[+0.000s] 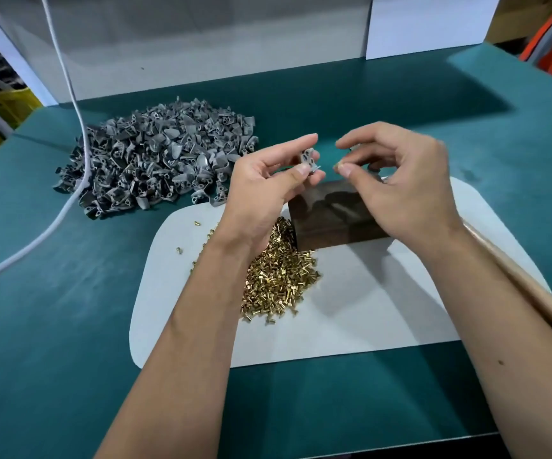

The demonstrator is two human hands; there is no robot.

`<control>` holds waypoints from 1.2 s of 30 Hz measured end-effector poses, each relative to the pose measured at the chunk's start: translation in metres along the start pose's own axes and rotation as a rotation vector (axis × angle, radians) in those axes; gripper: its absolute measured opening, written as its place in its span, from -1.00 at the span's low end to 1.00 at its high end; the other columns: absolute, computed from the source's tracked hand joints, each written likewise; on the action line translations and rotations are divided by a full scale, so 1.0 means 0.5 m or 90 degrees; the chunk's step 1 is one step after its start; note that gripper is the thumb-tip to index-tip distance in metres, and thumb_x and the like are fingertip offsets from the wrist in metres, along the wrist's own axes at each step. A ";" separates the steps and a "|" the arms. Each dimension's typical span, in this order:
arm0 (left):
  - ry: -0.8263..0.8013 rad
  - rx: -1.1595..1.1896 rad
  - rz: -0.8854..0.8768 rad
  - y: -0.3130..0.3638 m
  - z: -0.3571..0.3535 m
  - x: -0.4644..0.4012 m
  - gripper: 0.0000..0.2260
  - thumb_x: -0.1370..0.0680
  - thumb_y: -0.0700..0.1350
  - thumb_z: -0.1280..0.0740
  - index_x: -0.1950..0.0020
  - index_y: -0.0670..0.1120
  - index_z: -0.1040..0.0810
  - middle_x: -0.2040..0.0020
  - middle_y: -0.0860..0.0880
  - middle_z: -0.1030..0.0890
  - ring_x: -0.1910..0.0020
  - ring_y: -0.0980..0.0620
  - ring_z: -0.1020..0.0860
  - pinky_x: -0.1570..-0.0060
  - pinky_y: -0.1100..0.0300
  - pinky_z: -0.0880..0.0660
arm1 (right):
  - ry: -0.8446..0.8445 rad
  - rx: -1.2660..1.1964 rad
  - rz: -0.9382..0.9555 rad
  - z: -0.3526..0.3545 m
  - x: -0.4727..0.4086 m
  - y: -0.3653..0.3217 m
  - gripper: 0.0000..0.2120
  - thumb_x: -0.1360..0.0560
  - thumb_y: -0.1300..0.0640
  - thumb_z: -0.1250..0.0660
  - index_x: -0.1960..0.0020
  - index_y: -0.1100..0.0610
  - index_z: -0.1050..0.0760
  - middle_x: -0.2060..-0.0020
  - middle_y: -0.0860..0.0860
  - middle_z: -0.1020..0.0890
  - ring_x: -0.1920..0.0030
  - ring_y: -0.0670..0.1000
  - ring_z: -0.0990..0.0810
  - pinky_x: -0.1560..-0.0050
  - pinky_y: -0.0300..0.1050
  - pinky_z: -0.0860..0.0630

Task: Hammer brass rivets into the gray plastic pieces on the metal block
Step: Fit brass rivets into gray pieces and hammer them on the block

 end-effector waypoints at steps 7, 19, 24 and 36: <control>-0.051 0.012 0.006 0.004 -0.009 0.007 -0.62 -0.54 -0.50 -0.34 -0.32 -0.27 -0.58 -0.02 -0.20 -0.64 0.01 -0.08 -0.69 -0.10 0.13 -0.63 | 0.020 0.047 0.077 -0.004 0.010 -0.028 -0.83 -0.46 0.23 -0.47 -0.04 0.07 -0.63 0.21 -0.14 -0.71 0.08 -0.20 -0.67 0.02 -0.40 -0.45; -0.086 0.014 0.019 0.002 -0.016 0.013 -0.70 -0.54 -0.48 -0.35 -0.27 -0.35 -0.58 0.02 -0.18 -0.72 0.02 -0.07 -0.70 -0.07 0.14 -0.66 | 0.005 0.096 0.115 -0.009 0.012 -0.033 -0.84 -0.48 0.22 -0.47 -0.05 0.07 -0.63 0.16 -0.14 -0.72 0.04 -0.16 -0.70 -0.06 -0.05 -0.60; -0.075 0.013 0.025 0.003 -0.017 0.013 -0.72 -0.54 -0.47 -0.36 -0.23 -0.33 -0.60 0.03 -0.18 -0.71 0.03 -0.06 -0.71 -0.07 0.13 -0.66 | 0.009 0.087 0.098 -0.011 0.012 -0.029 -0.84 -0.47 0.23 -0.48 -0.03 0.09 -0.63 0.18 -0.14 -0.72 0.06 -0.16 -0.70 -0.05 -0.10 -0.59; -0.048 -0.035 0.015 0.011 -0.013 0.013 -0.73 -0.51 -0.51 -0.38 -0.13 -0.26 -0.65 0.15 -0.11 -0.72 0.17 -0.04 -0.71 0.03 0.16 -0.68 | 0.029 0.033 0.065 -0.017 0.015 -0.027 -0.76 -0.41 0.29 -0.49 -0.02 0.10 -0.55 0.23 -0.12 -0.69 0.13 -0.11 -0.69 0.02 -0.24 -0.57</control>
Point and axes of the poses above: each hand's wrist, its own x-axis away from the middle knuckle, its own z-axis out of the back of the hand, y = z × x, the point moved 7 cm from there along -x, towards the middle knuckle
